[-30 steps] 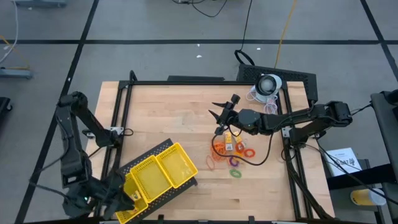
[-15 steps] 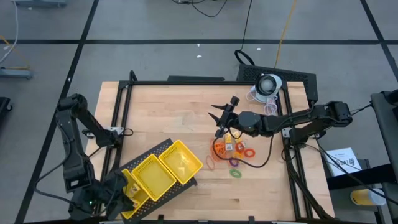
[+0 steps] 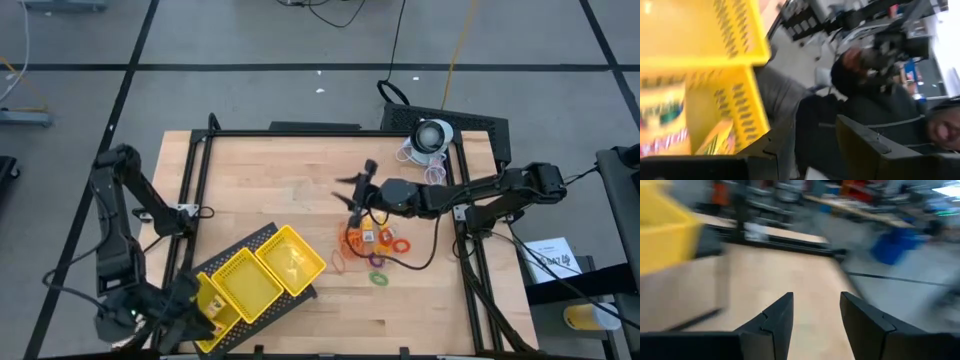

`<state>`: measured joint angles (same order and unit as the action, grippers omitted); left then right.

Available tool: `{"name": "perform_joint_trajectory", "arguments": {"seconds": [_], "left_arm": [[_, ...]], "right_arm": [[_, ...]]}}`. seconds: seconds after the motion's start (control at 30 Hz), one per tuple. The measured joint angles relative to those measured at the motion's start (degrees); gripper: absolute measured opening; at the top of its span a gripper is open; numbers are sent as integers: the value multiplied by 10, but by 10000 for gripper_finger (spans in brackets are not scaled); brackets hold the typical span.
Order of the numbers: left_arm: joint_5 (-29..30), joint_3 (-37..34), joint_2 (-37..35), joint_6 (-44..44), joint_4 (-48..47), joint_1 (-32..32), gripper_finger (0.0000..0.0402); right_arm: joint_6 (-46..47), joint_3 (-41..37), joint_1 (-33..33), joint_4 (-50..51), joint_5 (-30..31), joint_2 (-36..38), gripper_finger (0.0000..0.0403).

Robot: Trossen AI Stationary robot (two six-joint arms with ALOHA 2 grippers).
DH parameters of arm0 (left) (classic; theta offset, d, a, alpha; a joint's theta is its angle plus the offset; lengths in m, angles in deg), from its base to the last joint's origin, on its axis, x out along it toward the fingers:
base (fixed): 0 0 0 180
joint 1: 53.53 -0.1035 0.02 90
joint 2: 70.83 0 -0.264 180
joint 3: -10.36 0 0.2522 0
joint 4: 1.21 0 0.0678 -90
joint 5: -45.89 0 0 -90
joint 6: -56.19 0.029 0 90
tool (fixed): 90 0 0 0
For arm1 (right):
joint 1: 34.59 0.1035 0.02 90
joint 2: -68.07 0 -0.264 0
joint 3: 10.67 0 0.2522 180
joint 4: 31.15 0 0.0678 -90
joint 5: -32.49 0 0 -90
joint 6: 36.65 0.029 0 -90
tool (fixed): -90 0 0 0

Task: Pick & Place Office Desk Supplies
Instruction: Put the crayon box into the left yellow bin on the shelf

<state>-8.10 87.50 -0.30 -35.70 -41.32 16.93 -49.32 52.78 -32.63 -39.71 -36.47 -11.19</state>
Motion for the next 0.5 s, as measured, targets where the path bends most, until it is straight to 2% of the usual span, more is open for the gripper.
{"name": "perform_joint_trajectory", "arguments": {"seconds": [0.07,0.13,0.33,0.5], "left_arm": [[22,0,-15,39,10,-2,150],[43,0,-32,93,20,-10,149],[100,0,-90,292,35,-60,150],[171,0,-136,429,36,-117,150]], "right_arm": [[20,0,-3,11,-68,0,151],[36,0,-4,26,-103,0,151],[93,0,1,53,-167,-1,151],[105,-1,26,29,-198,-41,151]]}}
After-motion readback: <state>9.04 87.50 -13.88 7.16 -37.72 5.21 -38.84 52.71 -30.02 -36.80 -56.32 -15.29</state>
